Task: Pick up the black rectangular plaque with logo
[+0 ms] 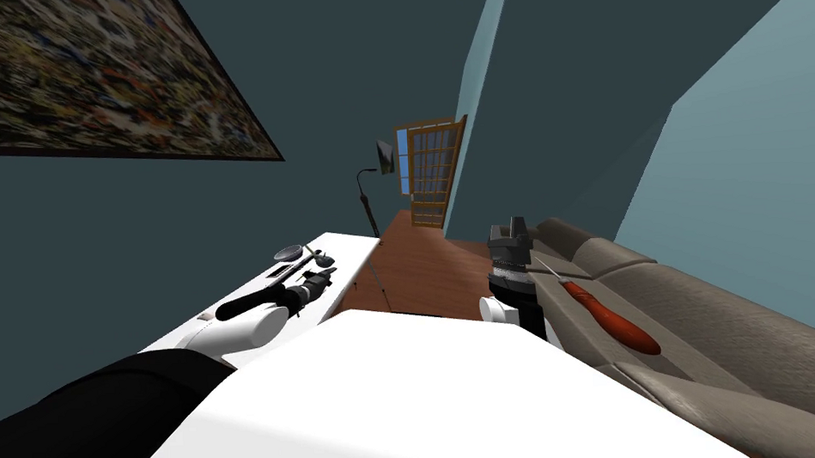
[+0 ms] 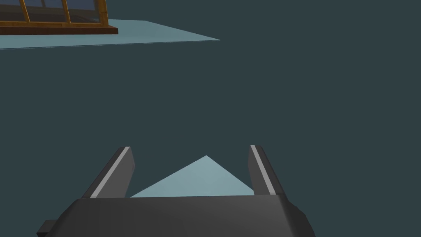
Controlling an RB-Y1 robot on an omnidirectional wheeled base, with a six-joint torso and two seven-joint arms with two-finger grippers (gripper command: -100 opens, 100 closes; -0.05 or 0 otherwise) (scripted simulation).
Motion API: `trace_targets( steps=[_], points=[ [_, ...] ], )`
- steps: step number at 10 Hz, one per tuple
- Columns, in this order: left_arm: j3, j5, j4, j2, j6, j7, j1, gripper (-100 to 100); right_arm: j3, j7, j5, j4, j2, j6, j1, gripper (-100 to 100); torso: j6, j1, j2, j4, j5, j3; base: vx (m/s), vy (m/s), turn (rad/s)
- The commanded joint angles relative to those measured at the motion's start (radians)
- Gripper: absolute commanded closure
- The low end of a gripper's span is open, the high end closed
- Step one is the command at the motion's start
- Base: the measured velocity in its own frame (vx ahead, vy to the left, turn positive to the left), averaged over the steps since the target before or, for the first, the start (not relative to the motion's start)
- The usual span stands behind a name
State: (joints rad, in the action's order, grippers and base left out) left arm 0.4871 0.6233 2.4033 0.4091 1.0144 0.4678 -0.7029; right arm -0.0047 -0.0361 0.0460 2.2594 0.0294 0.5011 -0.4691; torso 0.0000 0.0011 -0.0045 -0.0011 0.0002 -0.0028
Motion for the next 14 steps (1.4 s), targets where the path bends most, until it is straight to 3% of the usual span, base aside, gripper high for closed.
trace_targets(
  steps=[1, 2, 3, 4, 7, 8, 9, 10, 11, 14],
  points=[
    [0.001, 0.002, -0.005, 0.004, 0.029, 0.0, 0.003, -100, 0.0, 0.0, 0.0, 0.0, 0.0, 0.0, 0.0, 0, 0.0, 0.0, 0.0, 0.0, 0.0, 0.0, 0.029, 0.004, -0.001],
    [0.024, 0.039, -0.016, 0.033, 0.068, -0.002, -0.005, -100, 0.0, 0.0, 0.0, 0.0, 0.0, 0.0, 0.0, 0, 0.0, -0.001, 0.002, 0.0, 0.0, 0.001, 0.056, 0.014, 0.0],
    [0.024, 0.039, -0.016, 0.033, 0.09, -0.002, -0.005, -100, 0.0, 0.0, 0.0, 0.0, 0.0, 0.0, 0.0, 0, 0.0, 0.0, 0.001, 0.0, 0.0, 0.001, 0.063, 0.009, -0.001],
    [0.046, 0.074, -0.028, 0.063, 0.122, -0.004, -0.013, -100, 0.0, 0.0, 0.0, 0.0, 0.0, 0.0, 0.0, 0, 0.0, 0.0, 0.001, 0.0, 0.0, 0.001, 0.09, 0.008, 0.0],
    [0.068, 0.109, -0.041, 0.093, 0.201, -0.009, -0.02, -100, 0.0, 0.0, 0.0, 0.0, 0.0, 0.0, 0.0, 0, 0.0, 0.001, -0.001, 0.0, 0.0, 0.0, 0.079, 0.017, 0.003],
    [0.088, 0.144, -0.055, 0.125, 0.23, -0.015, -0.028, -100, 0.0, 0.0, 0.0, 0.0, 0.0, 0.0, 0.0, 0, 0.0, 0.0, 0.0, 0.0, 0.0, 0.0, 0.08, 0.018, 0.008],
    [0.088, 0.144, -0.055, 0.125, 0.261, -0.015, -0.028, -100, 0.0, 0.0, 0.0, 0.0, 0.0, 0.0, 0.0, 0, 0.0, 0.0, -0.001, 0.0, 0.0, 0.0, 0.065, 0.019, 0.004],
    [0.107, 0.177, -0.069, 0.157, 0.29, -0.022, -0.035, -100, 0.0, 0.0, 0.0, 0.0, 0.0, 0.0, 0.0, 0, 0.0, 0.0, 0.0, 0.0, 0.0, 0.0, 0.089, 0.031, 0.009],
    [0.107, 0.177, -0.069, 0.157, 0.314, -0.022, -0.035, -100, 0.0, 0.0, 0.0, 0.0, 0.0, 0.0, 0.0, 0, 0.0, 0.001, -0.001, 0.0, 0.0, 0.0, 0.081, 0.026, 0.003],
    [0.141, 0.239, -0.099, 0.221, 0.395, -0.04, -0.049, -100, 0.0, 0.0, 0.0, 0.0, 0.0, 0.0, 0.0, 0, 0.0, 0.0, 0.0, 0.0, 0.0, 0.0, 0.073, 0.025, 0.009]
  ],
)
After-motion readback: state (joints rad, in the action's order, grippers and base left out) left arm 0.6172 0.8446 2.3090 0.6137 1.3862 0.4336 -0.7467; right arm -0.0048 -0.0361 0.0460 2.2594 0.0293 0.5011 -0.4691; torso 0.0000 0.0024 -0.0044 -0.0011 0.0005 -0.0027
